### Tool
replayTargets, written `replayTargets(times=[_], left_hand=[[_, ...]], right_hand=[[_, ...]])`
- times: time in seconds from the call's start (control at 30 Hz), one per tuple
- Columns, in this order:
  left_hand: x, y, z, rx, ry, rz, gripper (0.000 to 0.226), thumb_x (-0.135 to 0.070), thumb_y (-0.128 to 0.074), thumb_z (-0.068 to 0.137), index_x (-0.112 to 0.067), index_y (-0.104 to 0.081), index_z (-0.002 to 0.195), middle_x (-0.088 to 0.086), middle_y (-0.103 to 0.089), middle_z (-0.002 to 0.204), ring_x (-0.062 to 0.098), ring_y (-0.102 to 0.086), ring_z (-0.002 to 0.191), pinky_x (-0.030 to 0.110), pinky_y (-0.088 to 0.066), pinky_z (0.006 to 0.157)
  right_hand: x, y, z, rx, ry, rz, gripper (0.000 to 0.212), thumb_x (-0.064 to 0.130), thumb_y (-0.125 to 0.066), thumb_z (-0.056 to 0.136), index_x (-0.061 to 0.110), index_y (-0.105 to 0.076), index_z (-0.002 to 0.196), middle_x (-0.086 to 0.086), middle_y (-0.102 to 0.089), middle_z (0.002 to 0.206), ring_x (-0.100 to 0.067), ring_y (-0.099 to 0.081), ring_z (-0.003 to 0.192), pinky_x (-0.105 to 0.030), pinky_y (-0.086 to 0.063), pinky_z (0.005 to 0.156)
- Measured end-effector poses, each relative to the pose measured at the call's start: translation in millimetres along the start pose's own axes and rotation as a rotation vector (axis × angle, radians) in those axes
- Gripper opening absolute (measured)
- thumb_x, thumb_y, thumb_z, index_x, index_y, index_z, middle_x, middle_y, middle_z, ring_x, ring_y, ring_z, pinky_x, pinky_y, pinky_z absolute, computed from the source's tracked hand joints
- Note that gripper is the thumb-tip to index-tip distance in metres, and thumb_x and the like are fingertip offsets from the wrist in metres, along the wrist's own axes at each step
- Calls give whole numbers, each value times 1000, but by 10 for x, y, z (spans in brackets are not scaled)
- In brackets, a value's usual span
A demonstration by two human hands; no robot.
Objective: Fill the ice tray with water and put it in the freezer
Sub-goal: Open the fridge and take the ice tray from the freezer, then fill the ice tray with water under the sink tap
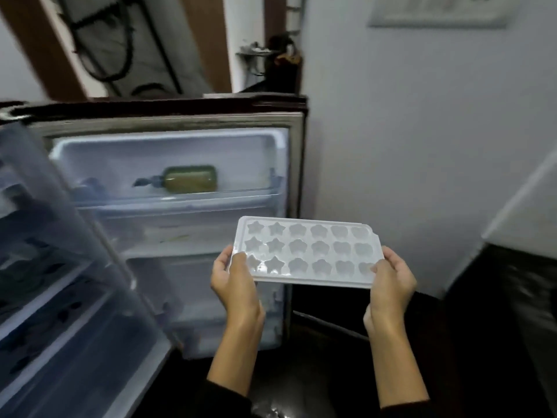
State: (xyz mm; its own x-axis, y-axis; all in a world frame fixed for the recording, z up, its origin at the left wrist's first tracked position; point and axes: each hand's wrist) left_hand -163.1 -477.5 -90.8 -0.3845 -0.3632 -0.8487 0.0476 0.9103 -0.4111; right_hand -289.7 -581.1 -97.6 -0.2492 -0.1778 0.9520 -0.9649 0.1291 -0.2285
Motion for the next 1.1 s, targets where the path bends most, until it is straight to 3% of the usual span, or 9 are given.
replayTargets(times=[0.17,0.3,0.47,0.67,0.97,1.1], left_hand=[[485,-787,-402,286,174,22,25,0,-48,91,-7,-62,110,6,-69,89,21,-65,80,35,-54,76],[850,-1355,-716,501,310,108,26,0,-49,91,-6,-59,115,7,-68,93,21,-66,83,36,-55,75],[1237,-1888,-1139,794,488,259,21,-8,-51,94,-6,-56,114,9,-67,97,25,-65,86,42,-55,79],[1743,-2264,-1624,1094,653,459,24,-15,-49,98,-3,-58,117,13,-67,106,27,-64,91,37,-54,73],[2543,-2561,-2577,1274,792,667,24,-25,-46,101,-14,-54,121,9,-66,107,25,-63,92,42,-52,64],[2840,-2691,-3049,1334,788,682,28,-26,-43,102,-13,-53,124,11,-64,110,24,-63,88,41,-51,60]], right_hand=[[370,723,452,-292,85,85,38,-5,-45,84,6,-64,115,-1,-67,101,-10,-64,86,-16,-47,66],[641,1258,693,-487,132,127,41,-4,-46,86,9,-61,123,10,-64,97,-2,-61,85,-15,-47,69],[829,1867,894,-717,169,187,46,-5,-45,87,8,-58,129,-2,-64,114,-11,-62,99,-20,-49,76],[854,2546,1005,-1020,187,221,44,-2,-45,83,10,-63,122,-6,-67,115,-21,-64,107,-35,-53,92],[918,3542,955,-1241,152,179,40,-1,-47,86,12,-63,120,-1,-65,112,-16,-61,102,-27,-48,82],[1029,3995,978,-1274,109,-29,31,4,-51,88,16,-60,115,5,-61,103,-13,-60,95,-18,-44,72]])
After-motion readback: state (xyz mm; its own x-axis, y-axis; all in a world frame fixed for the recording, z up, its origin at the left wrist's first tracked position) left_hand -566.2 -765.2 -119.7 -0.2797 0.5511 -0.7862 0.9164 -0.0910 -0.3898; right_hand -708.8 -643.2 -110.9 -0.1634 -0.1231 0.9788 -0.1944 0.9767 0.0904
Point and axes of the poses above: each hand's wrist, its own z-axis towards the middle knuckle, its own y-axis out of the back of the hand, x = y × z
